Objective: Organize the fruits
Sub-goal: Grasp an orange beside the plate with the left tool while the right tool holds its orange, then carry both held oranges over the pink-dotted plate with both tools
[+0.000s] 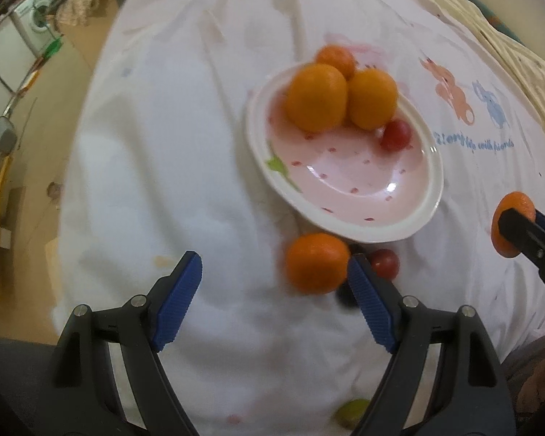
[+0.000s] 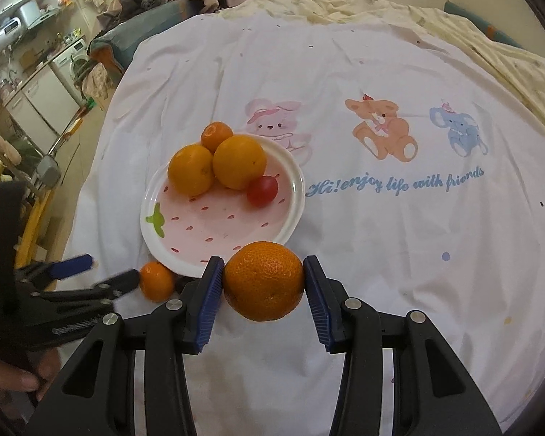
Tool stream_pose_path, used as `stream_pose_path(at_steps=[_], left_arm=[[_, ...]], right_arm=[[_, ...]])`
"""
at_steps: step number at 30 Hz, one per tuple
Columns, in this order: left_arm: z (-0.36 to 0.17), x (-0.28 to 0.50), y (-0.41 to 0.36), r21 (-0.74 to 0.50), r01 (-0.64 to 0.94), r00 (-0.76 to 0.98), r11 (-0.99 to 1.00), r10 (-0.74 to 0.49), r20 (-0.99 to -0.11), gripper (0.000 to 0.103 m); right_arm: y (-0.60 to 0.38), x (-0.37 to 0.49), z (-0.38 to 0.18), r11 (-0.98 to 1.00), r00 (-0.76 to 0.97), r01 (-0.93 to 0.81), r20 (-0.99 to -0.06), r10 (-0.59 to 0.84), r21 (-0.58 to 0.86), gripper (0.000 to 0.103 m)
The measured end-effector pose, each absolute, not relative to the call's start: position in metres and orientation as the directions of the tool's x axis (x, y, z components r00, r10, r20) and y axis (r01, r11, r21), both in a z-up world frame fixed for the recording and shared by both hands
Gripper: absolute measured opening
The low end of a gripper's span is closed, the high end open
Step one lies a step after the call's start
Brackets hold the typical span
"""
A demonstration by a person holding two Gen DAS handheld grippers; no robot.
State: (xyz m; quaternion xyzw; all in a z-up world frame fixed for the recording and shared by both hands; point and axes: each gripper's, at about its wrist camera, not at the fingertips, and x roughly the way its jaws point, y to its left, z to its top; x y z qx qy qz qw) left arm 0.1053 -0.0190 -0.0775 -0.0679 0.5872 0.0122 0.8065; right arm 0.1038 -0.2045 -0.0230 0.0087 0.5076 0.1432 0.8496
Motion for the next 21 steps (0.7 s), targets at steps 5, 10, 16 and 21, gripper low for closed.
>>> stream_pose_path(at_steps=[5,10,16,21], left_arm=[[-0.093,0.112,-0.035,-0.114,-0.061,0.284,0.992,-0.092,-0.954,0.061],[-0.097,0.113,-0.034,-0.176,-0.073,0.265,0.982,-0.151,-0.952,0.038],[-0.091,0.106,-0.031,-0.15,-0.063,0.276,0.987,-0.127,-0.953,0.036],[-0.078,0.097,-0.014,-0.154,-0.102,0.309,0.983,-0.116,-0.944,0.036]], right_arm=[[-0.206,0.104,-0.022,0.958,0.451,-0.241,-0.856,0.252,0.155,0.047],[-0.211,0.106,-0.024,0.959,0.442,-0.229,-0.86,0.256,0.168,0.047],[-0.213,0.107,-0.025,0.959,0.44,-0.22,-0.858,0.263,0.181,0.047],[-0.216,0.108,-0.026,0.96,0.438,-0.209,-0.86,0.261,0.185,0.047]])
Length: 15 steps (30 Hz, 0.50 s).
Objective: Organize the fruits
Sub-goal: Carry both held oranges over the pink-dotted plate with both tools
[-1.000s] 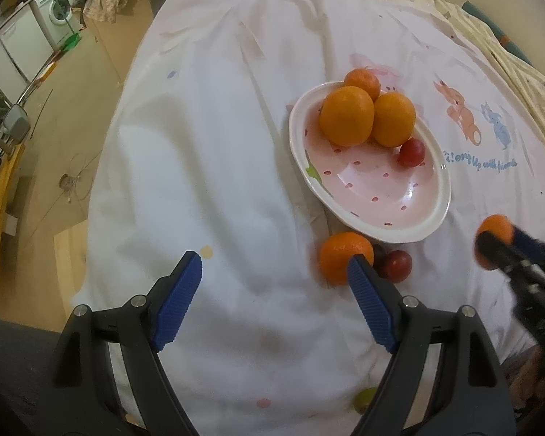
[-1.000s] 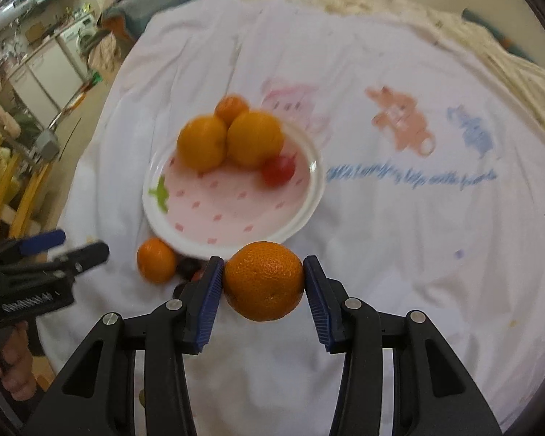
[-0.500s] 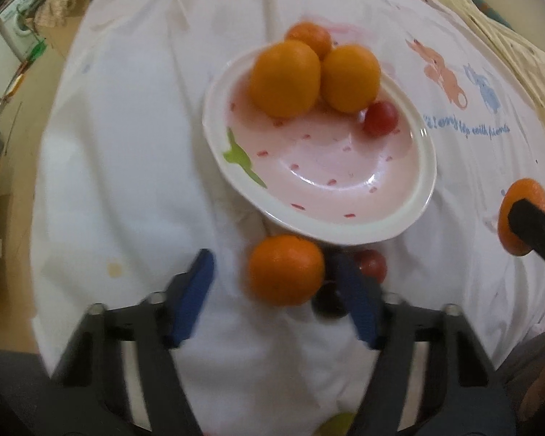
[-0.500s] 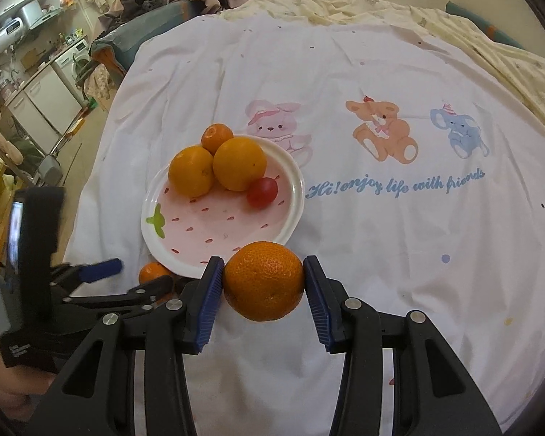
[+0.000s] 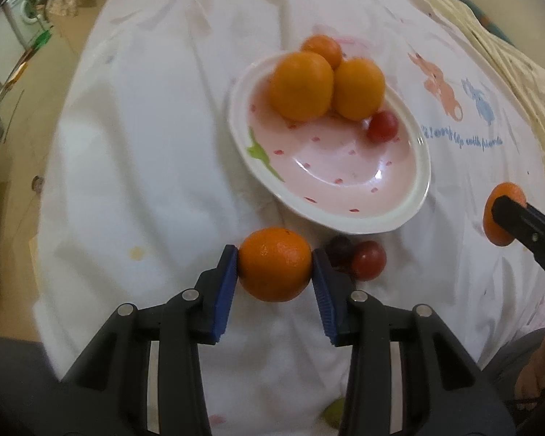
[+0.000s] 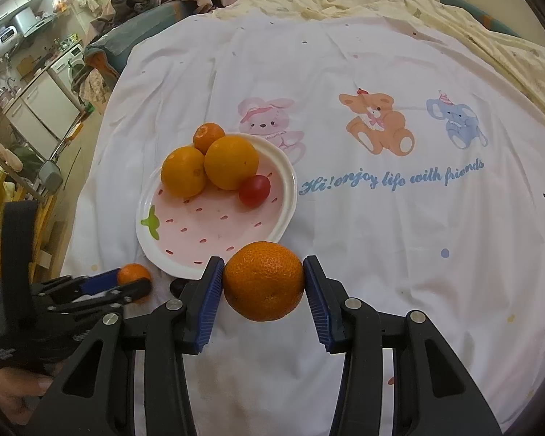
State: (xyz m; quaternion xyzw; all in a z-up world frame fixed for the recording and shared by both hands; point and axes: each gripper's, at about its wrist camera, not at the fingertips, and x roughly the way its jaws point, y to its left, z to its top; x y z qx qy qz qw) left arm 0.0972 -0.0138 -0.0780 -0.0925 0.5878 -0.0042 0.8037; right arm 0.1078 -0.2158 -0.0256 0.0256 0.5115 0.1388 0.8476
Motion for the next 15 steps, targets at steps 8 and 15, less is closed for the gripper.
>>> stream_pose_path(at_steps=[8,15], left_arm=[[-0.037,0.096,0.009,-0.137,-0.129,0.392,0.982,-0.076,-0.917,0.036],[-0.003,0.122,0.007,-0.109,-0.095,0.46,0.989,-0.054,-0.886,0.036]], right_arm=[[-0.224,0.106,-0.004,0.958,0.507,-0.195,-0.815,0.282,0.21,0.047],[-0.229,0.129,0.017,0.953,0.546,-0.198,-0.782,0.301,0.229,0.047]])
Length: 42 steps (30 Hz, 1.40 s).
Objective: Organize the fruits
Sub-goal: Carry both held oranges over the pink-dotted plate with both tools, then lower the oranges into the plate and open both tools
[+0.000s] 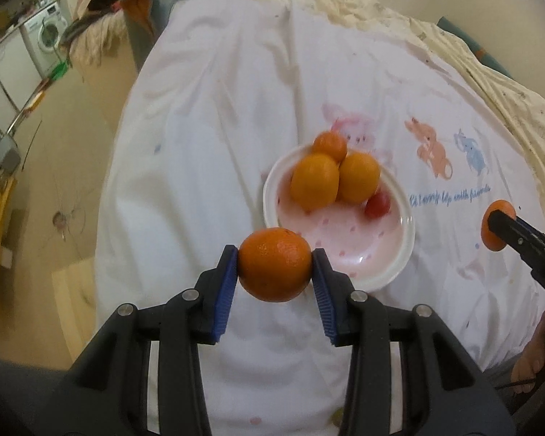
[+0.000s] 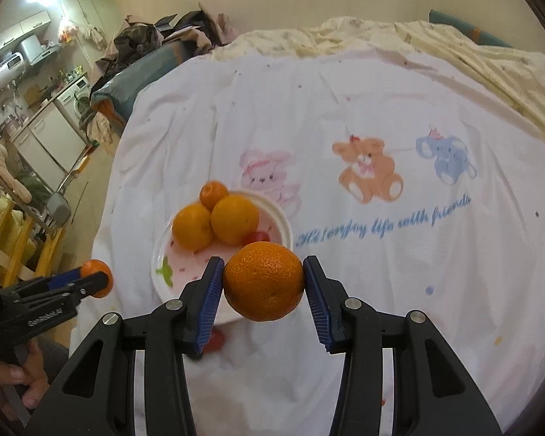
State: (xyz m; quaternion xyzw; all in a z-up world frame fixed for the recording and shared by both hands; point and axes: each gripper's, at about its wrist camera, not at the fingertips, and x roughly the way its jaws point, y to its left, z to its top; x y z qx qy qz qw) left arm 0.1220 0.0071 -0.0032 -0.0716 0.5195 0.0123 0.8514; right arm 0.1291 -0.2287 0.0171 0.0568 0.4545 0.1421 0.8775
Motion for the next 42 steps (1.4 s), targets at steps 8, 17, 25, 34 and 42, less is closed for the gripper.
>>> stream_pose_path(at_steps=[8,17,25,34,42], left_arm=[[-0.009,0.168,-0.01,-0.079,-0.059,0.439,0.995,-0.045,-0.897,0.036],[-0.046,0.19,-0.016,-0.068,-0.049,0.401,0.996,-0.042,-0.915,0.037],[-0.074,0.194,-0.015,-0.104,-0.067,0.332,0.992,-0.076,-0.94,0.037],[-0.082,0.196,-0.017,-0.089,-0.073,0.329,0.993,-0.06,-0.942,0.038],[-0.082,0.197,-0.017,-0.09,-0.084,0.326,0.992,-0.058,-0.944,0.039]], right_arm=[[-0.23,0.176,0.004,0.941,0.506,-0.197,-0.794,0.338,0.275,0.047],[-0.213,0.209,-0.053,0.943,0.4,-0.209,-0.857,0.325,0.26,0.047],[-0.192,0.206,-0.086,0.941,0.31,-0.26,-0.904,0.295,0.218,0.047],[-0.186,0.206,-0.088,0.942,0.314,-0.289,-0.912,0.264,0.173,0.047],[-0.185,0.204,-0.086,0.942,0.315,-0.296,-0.914,0.254,0.16,0.047]])
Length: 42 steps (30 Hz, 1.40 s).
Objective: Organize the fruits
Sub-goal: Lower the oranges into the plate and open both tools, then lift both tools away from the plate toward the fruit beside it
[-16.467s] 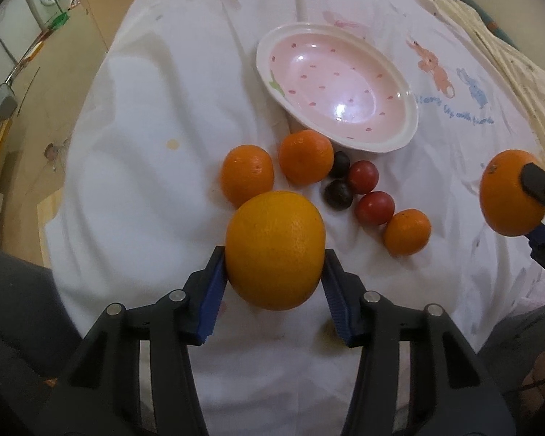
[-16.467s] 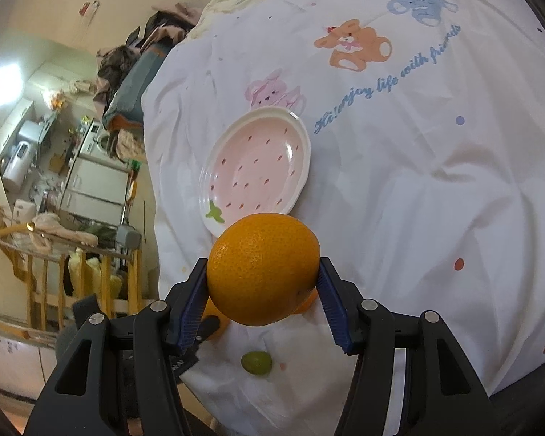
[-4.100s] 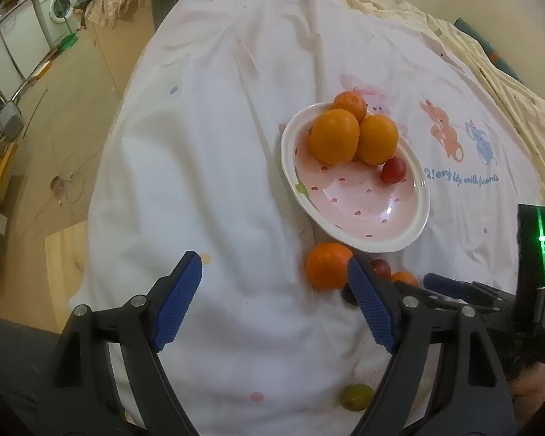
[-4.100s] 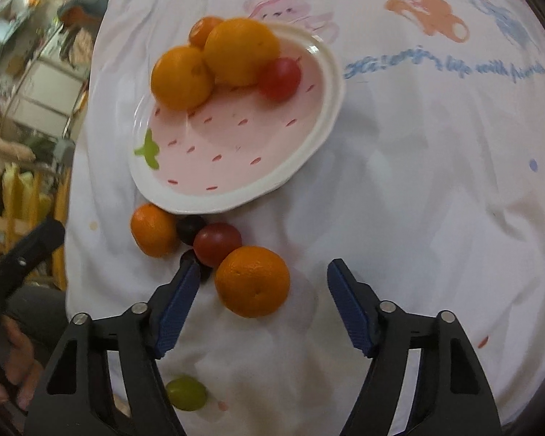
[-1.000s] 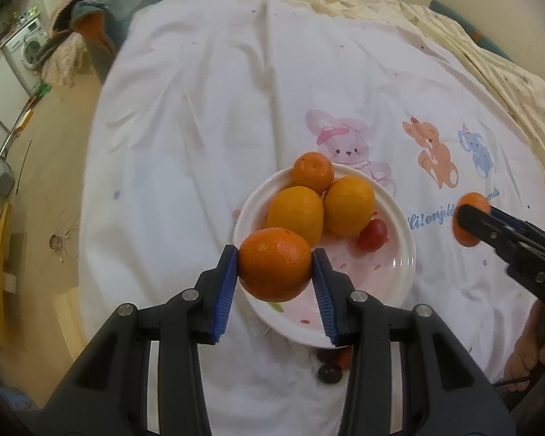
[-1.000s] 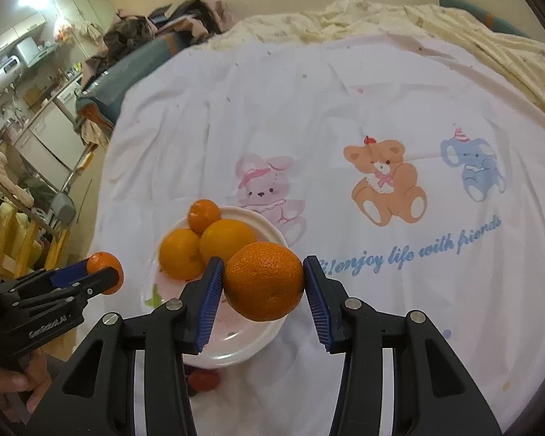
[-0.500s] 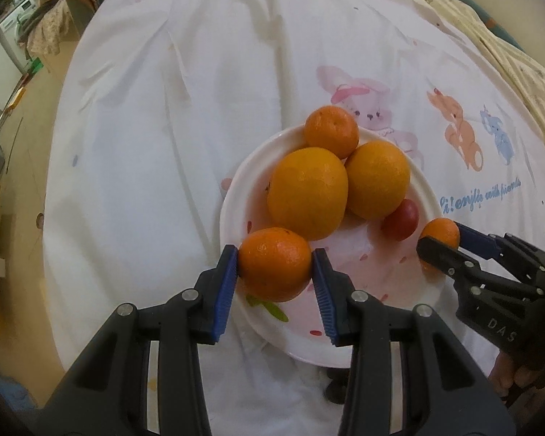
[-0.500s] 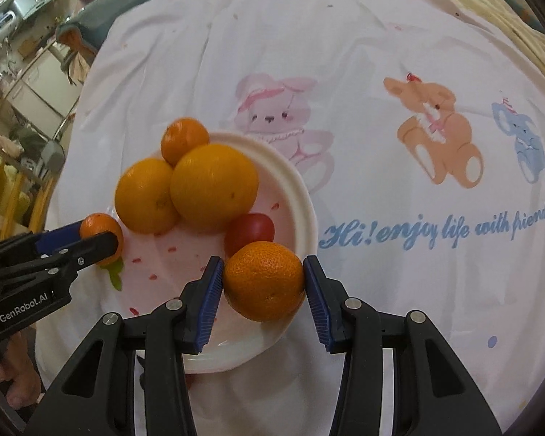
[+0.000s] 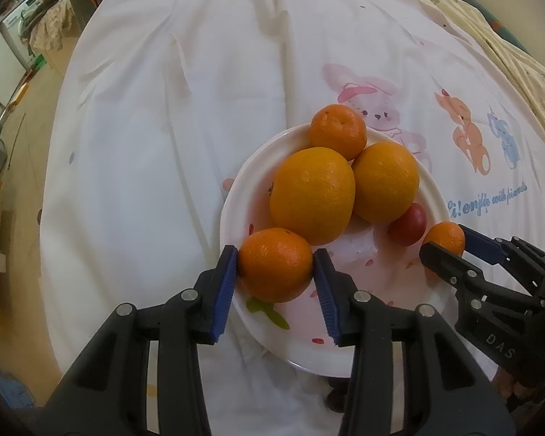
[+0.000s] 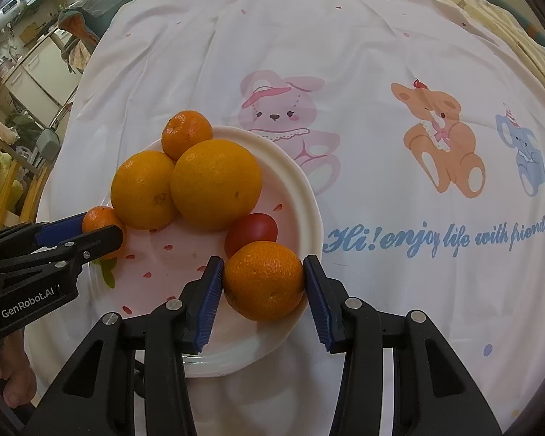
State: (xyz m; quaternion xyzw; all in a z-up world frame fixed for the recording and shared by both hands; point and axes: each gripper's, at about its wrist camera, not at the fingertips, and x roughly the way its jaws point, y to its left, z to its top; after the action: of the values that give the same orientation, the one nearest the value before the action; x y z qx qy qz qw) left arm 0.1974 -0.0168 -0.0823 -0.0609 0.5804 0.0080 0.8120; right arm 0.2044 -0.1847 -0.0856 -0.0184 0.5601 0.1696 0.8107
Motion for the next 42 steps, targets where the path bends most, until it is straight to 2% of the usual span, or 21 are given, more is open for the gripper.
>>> stream_pose_path(at_steps=[13,14,15,16,17,18,25,30,42], left_arm=[[-0.084,0.199,-0.018,-0.084,-0.08,0.312,0.993,-0.055,-0.949,0.039],[-0.084,0.2,-0.018,-0.082,-0.084,0.305,0.993,-0.053,-0.951,0.043],[-0.083,0.2,-0.018,-0.081,-0.091,0.304,0.993,-0.05,-0.951,0.057],[-0.081,0.199,-0.017,-0.086,-0.096,0.31,0.992,-0.052,-0.949,0.064],[-0.079,0.197,-0.016,-0.091,-0.101,0.323,0.991,-0.054,-0.945,0.072],[-0.076,0.196,-0.015,-0.092,-0.102,0.333,0.991,-0.053,-0.942,0.073],[-0.07,0.194,-0.016,-0.095,-0.084,0.338,0.992,-0.061,-0.939,0.074],[-0.055,0.187,-0.012,-0.098,-0.092,0.365,0.991,-0.058,-0.929,0.074],[-0.029,0.16,-0.001,-0.136,-0.11,0.403,0.985,-0.081,-0.912,0.074]], right_arm=[[-0.188,0.207,-0.086,0.942,0.31,-0.279,-0.911,0.273,0.188,0.049],[-0.19,0.207,-0.085,0.942,0.314,-0.272,-0.907,0.28,0.196,0.054],[-0.192,0.207,-0.083,0.943,0.321,-0.261,-0.903,0.286,0.206,0.059],[-0.196,0.208,-0.081,0.943,0.33,-0.252,-0.896,0.296,0.219,0.066],[-0.199,0.208,-0.078,0.942,0.341,-0.244,-0.888,0.307,0.231,0.066],[-0.201,0.209,-0.075,0.942,0.348,-0.237,-0.885,0.309,0.236,0.066],[-0.214,0.21,-0.065,0.946,0.374,-0.192,-0.872,0.316,0.261,0.066],[-0.214,0.204,-0.054,0.944,0.389,-0.194,-0.862,0.324,0.268,0.073],[-0.219,0.165,-0.025,0.941,0.416,-0.201,-0.846,0.334,0.273,0.073]])
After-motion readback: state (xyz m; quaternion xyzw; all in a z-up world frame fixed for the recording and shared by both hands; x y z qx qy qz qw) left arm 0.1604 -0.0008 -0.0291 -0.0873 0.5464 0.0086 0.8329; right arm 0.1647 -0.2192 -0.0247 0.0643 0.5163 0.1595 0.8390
